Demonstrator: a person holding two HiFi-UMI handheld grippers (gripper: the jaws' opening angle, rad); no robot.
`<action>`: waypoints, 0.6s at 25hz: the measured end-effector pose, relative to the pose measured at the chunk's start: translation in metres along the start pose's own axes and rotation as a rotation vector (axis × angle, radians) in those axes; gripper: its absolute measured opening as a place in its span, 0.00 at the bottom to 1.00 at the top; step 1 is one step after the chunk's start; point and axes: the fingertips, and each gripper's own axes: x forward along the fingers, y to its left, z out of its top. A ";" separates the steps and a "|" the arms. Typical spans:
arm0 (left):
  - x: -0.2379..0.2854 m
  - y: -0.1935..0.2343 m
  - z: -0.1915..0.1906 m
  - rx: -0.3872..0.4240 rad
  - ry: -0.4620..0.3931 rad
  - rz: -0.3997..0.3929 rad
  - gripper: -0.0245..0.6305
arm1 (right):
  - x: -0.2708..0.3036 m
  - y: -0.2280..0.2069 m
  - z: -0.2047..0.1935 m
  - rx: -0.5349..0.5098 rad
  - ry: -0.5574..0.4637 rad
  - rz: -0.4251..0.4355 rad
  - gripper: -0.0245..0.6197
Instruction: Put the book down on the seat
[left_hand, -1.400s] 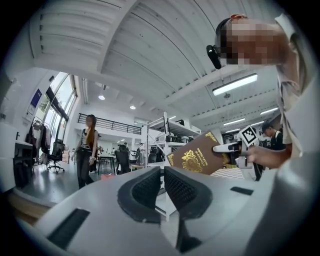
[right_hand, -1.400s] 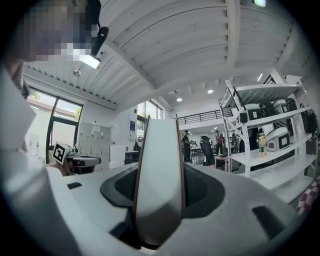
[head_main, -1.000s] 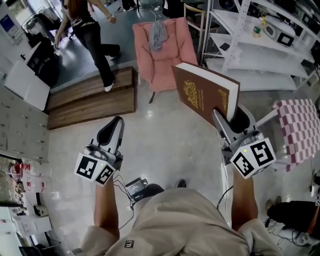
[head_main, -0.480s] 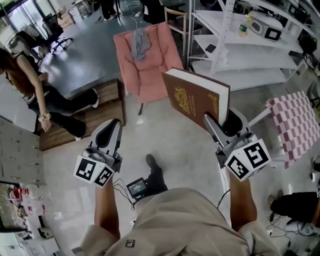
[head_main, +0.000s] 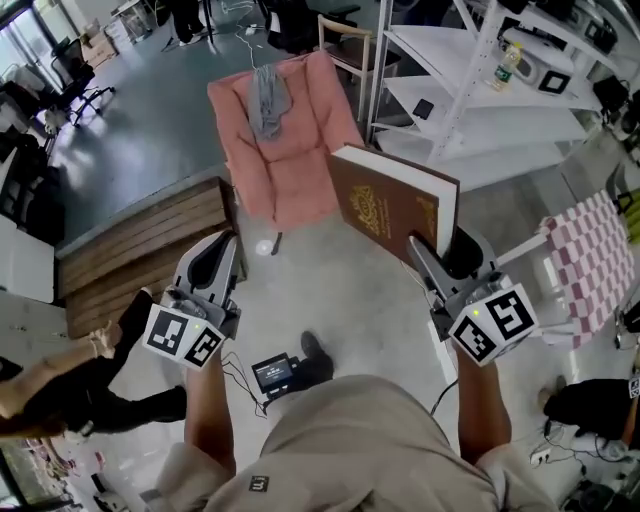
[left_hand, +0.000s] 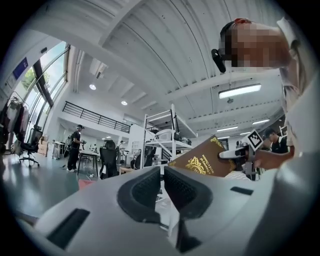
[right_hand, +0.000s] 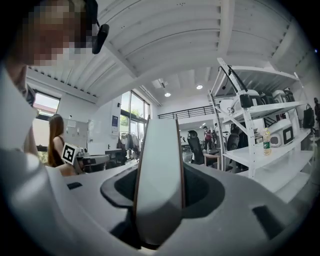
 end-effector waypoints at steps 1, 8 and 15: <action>0.009 0.016 -0.001 -0.001 0.006 -0.009 0.07 | 0.017 -0.001 0.001 0.007 0.002 -0.006 0.37; 0.053 0.099 0.002 0.008 0.003 -0.045 0.07 | 0.113 -0.006 0.003 0.015 0.026 -0.019 0.37; 0.072 0.164 0.005 0.005 -0.015 -0.035 0.07 | 0.186 -0.005 0.011 -0.001 0.028 -0.001 0.37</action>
